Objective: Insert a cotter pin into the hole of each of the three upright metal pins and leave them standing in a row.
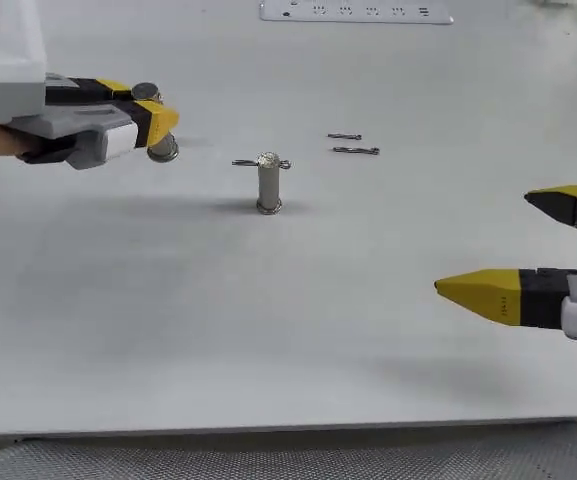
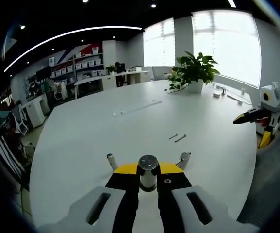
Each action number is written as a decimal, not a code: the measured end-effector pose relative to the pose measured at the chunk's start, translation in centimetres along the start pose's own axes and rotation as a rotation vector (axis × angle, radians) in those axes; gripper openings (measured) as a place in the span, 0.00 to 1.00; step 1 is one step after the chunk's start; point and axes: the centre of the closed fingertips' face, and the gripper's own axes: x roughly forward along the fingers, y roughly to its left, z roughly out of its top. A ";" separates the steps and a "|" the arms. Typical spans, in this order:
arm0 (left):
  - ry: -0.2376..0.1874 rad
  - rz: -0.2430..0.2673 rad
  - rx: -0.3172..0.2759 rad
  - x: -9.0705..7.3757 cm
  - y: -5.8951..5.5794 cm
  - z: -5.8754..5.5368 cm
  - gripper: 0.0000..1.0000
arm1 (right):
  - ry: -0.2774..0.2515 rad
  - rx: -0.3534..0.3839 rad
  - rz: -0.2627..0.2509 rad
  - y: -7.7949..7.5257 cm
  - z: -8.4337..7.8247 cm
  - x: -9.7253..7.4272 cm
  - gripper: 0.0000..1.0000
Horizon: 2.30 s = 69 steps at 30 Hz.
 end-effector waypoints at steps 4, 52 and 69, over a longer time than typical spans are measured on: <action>0.018 -0.005 -0.016 -0.3 -1.3 -1.0 0.10 | -0.002 -0.004 0.001 -0.2 -0.1 -0.1 0.87; 0.130 -0.023 -0.054 3.0 -6.9 -5.9 0.10 | 0.014 0.022 0.107 1.8 -0.8 0.6 0.88; 0.106 -0.014 -0.068 2.9 -7.3 -6.2 0.10 | 0.017 0.018 0.107 1.7 -1.0 0.6 0.88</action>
